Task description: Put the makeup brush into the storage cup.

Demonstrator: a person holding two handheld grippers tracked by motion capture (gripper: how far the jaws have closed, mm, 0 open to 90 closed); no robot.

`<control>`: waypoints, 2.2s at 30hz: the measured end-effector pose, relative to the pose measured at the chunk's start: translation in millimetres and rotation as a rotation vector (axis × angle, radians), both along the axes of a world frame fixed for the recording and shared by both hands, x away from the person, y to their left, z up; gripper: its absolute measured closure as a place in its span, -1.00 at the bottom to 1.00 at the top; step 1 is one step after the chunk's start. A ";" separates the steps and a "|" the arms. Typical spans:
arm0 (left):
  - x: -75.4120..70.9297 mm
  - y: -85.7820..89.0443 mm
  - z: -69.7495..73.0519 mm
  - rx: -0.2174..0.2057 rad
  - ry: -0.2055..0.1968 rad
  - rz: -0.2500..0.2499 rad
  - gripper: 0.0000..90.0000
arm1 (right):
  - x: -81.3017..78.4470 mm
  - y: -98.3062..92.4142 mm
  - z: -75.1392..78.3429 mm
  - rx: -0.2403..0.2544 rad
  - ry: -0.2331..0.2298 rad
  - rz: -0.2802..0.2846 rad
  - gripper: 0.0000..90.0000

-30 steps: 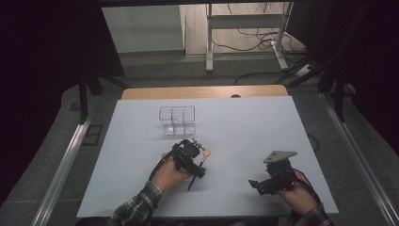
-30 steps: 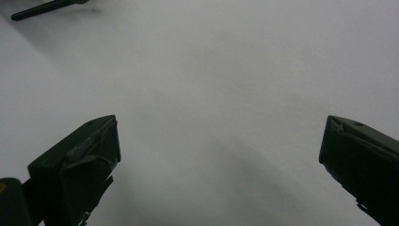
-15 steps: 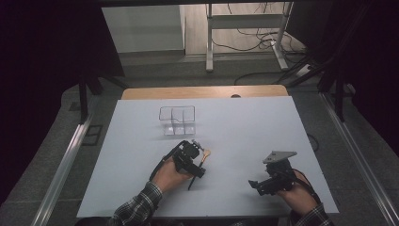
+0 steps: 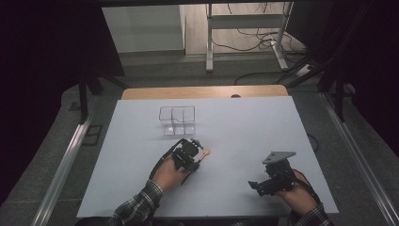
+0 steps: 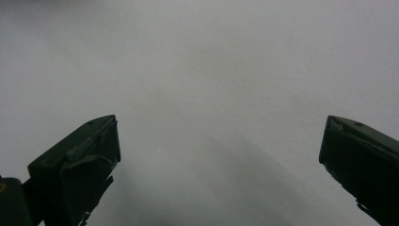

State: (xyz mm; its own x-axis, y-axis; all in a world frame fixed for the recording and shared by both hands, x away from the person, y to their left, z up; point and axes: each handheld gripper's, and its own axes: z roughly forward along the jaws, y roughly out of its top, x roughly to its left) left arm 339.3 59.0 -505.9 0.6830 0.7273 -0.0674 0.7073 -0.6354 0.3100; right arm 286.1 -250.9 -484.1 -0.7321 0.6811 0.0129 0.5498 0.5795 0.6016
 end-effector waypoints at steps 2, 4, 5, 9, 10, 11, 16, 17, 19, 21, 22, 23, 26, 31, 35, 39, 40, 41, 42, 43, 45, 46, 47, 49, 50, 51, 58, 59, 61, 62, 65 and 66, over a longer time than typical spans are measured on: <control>0.1 0.2 0.0 0.000 -0.001 -0.009 0.86 | 0.0 0.0 -0.1 -0.001 0.001 0.002 -1.00; -0.5 0.1 -0.1 0.002 -0.008 -0.017 0.86 | 0.0 0.1 -0.2 -0.001 0.001 0.001 -1.00; -0.7 0.3 -0.2 0.000 -0.010 -0.018 0.86 | 0.0 0.1 -0.2 -0.001 0.001 0.002 -1.00; -0.2 1.5 -0.1 -0.007 -0.008 -0.025 0.86 | 0.1 0.1 -0.3 0.000 0.002 0.002 -1.00; 0.4 2.2 0.0 -0.011 -0.004 -0.023 0.86 | 0.0 0.0 -0.2 0.000 0.002 0.002 -1.00; 0.8 2.8 -0.1 -0.016 -0.003 -0.023 0.86 | 0.0 0.0 -0.1 0.001 0.001 0.001 -1.00; -0.3 6.6 0.1 -0.041 -0.016 -0.038 0.86 | 0.2 -0.3 -0.1 0.001 0.002 -0.002 -1.00; -0.7 7.5 0.6 -0.046 -0.020 -0.038 0.86 | 0.3 -0.4 0.0 0.002 0.001 -0.001 -1.00; -1.7 9.3 1.8 -0.062 -0.031 -0.041 0.86 | 0.3 -0.3 -0.1 0.001 0.001 -0.002 -1.00; -2.4 11.0 3.1 -0.080 -0.033 -0.043 0.86 | 0.2 -0.2 -0.1 0.001 0.002 -0.002 -1.00; -2.4 11.0 3.1 -0.080 -0.033 -0.043 0.86 | 0.2 -0.2 -0.1 0.001 0.002 -0.002 -1.00; -3.0 11.6 3.7 -0.085 -0.038 -0.046 0.86 | 0.2 -0.2 -0.1 0.001 0.000 0.000 -1.00; -4.8 12.7 5.1 -0.101 -0.052 -0.058 0.86 | 0.3 -0.3 0.0 0.002 0.000 -0.001 -1.00; -8.5 15.0 7.0 -0.115 -0.076 -0.070 0.86 | 0.5 -0.6 0.2 0.004 -0.003 0.001 -1.00; -10.0 21.3 10.9 -0.153 -0.078 -0.069 0.86 | 0.2 -0.6 0.5 0.004 -0.001 -0.003 -1.00; -11.1 25.9 12.8 -0.174 -0.079 -0.065 0.86 | 0.2 -0.6 0.6 0.005 -0.002 -0.003 -1.00; -11.5 27.8 13.1 -0.180 -0.081 -0.066 0.86 | 0.2 -0.7 0.7 0.005 -0.002 -0.002 -1.00; -12.1 30.2 13.6 -0.182 -0.088 -0.064 0.86 | 0.2 -0.7 0.7 0.006 -0.003 -0.002 -1.00; -12.1 30.2 13.6 -0.182 -0.088 -0.064 0.86 | 0.2 -0.7 0.7 0.006 -0.003 -0.002 -1.00; -12.3 31.3 13.9 -0.187 -0.088 -0.063 0.86 | 0.2 -0.6 0.8 0.006 -0.003 -0.002 -1.00; -12.7 34.1 15.4 -0.196 -0.090 -0.062 0.86 | 0.1 -0.8 1.1 0.008 -0.005 -0.002 -1.00; -12.7 34.1 15.4 -0.196 -0.090 -0.062 0.86 | 0.1 -0.8 1.1 0.008 -0.005 -0.002 -1.00; -13.0 34.7 15.8 -0.198 -0.093 -0.062 0.86 | 0.2 -1.0 1.1 0.010 -0.005 -0.003 -1.00; -14.2 35.6 16.6 -0.202 -0.094 -0.067 0.86 | 0.1 -1.0 1.2 0.009 -0.005 -0.003 -1.00; -14.2 35.6 16.6 -0.202 -0.094 -0.067 0.86 | 0.1 -1.0 1.2 0.009 -0.005 -0.003 -1.00; -14.5 35.9 17.0 -0.203 -0.095 -0.067 0.86 | 0.1 -1.0 1.2 0.010 -0.005 -0.003 -1.00; -16.5 41.8 21.9 -0.218 -0.120 -0.068 0.86 | 0.0 -0.9 1.3 0.010 -0.005 0.000 -1.00; -16.7 43.0 22.8 -0.221 -0.127 -0.067 0.86 | 0.0 -0.9 1.3 0.010 -0.005 0.001 -1.00; -16.8 44.3 23.8 -0.227 -0.130 -0.065 0.86 | -0.1 -0.9 1.4 0.010 -0.007 0.001 -1.00; -17.0 45.6 24.7 -0.233 -0.135 -0.062 0.86 | -0.1 -0.9 1.4 0.010 -0.007 0.001 -1.00; -18.1 50.1 28.4 -0.248 -0.159 -0.058 0.86 | -0.1 -1.2 1.8 0.012 -0.006 -0.001 -1.00; -18.1 50.1 28.4 -0.248 -0.159 -0.058 0.86 | -0.1 -1.2 1.8 0.012 -0.006 -0.001 -1.00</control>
